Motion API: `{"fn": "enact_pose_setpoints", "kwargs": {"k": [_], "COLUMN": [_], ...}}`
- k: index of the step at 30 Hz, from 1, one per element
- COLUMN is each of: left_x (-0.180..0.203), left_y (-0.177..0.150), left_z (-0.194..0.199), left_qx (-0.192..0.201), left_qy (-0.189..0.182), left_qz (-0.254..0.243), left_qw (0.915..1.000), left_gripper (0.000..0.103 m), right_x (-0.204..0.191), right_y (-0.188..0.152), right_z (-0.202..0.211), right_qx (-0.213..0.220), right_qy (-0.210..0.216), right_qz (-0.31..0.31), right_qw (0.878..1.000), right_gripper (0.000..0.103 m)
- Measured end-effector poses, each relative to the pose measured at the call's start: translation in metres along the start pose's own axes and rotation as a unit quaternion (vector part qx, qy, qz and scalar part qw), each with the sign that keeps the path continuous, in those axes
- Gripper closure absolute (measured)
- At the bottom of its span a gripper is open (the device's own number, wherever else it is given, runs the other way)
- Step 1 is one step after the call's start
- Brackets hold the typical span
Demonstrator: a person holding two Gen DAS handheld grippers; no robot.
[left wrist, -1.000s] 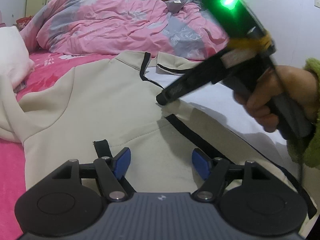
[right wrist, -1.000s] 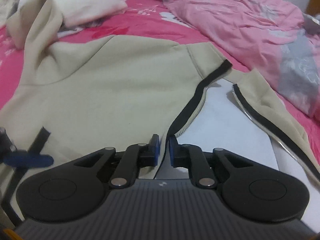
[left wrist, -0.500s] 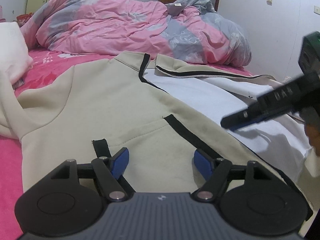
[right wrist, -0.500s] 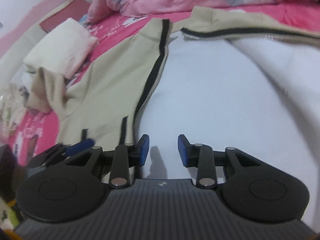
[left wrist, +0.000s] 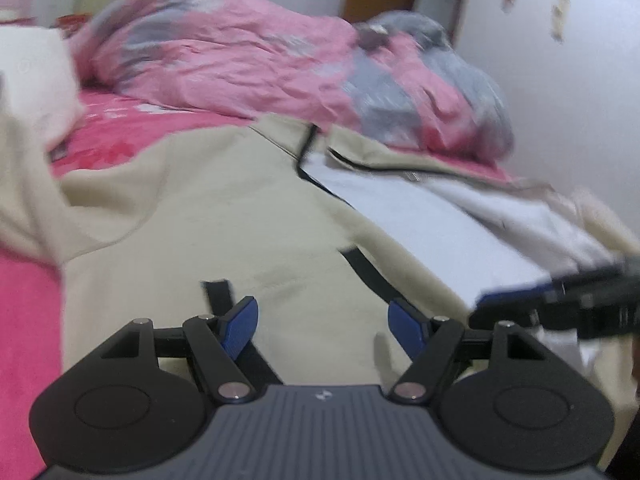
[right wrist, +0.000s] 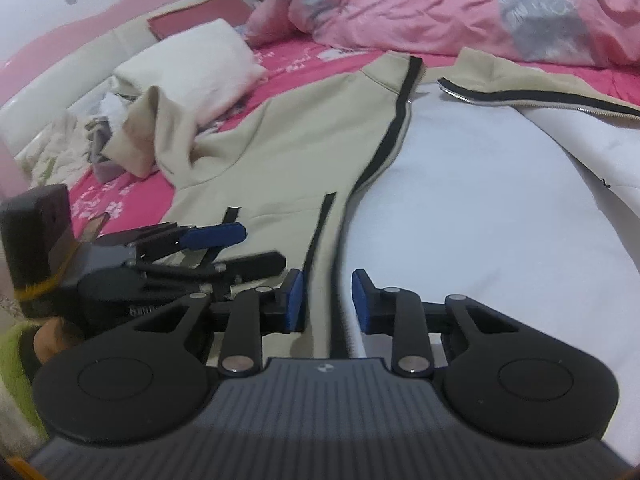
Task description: Fold clothes
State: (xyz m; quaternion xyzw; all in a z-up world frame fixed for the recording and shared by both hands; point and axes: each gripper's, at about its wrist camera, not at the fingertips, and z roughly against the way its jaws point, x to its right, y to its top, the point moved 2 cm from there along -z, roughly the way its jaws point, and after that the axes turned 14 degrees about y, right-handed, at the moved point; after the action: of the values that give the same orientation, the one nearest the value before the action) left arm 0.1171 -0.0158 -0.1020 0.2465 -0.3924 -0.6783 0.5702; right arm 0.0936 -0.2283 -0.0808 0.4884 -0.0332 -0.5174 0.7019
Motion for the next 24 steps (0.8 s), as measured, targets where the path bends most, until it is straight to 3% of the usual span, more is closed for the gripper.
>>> {"fn": "enact_pose_setpoints", "kwargs": {"k": [5,7,17,24], "left_x": [-0.008,-0.005,0.019,0.025], "left_y": [0.005,0.008,0.018,0.012], "left_z": [0.006,0.004,-0.013,-0.022], "left_qx": [-0.004,-0.010,-0.014,-0.025], "left_qy": [-0.011,-0.019,-0.033,-0.028], "left_qz": [0.061,0.064,0.037,0.021], "left_qw": [0.9981,0.9977,0.9987,0.9991], "left_gripper": [0.029,0.029,0.029,0.029], "right_x": [-0.006,-0.008,-0.023,-0.045], "right_y": [-0.006,-0.007,-0.020,-0.037], "right_z": [0.001,-0.001,-0.013,-0.029], "right_qx": [0.002,0.001,-0.008,-0.024], "right_qy": [-0.004,-0.004,0.005,-0.040], "right_qz": [0.031,0.041,0.085,0.185], "right_qw": [1.000,0.999,0.996,0.982], "right_gripper": [0.078,0.081,0.080,0.077]}}
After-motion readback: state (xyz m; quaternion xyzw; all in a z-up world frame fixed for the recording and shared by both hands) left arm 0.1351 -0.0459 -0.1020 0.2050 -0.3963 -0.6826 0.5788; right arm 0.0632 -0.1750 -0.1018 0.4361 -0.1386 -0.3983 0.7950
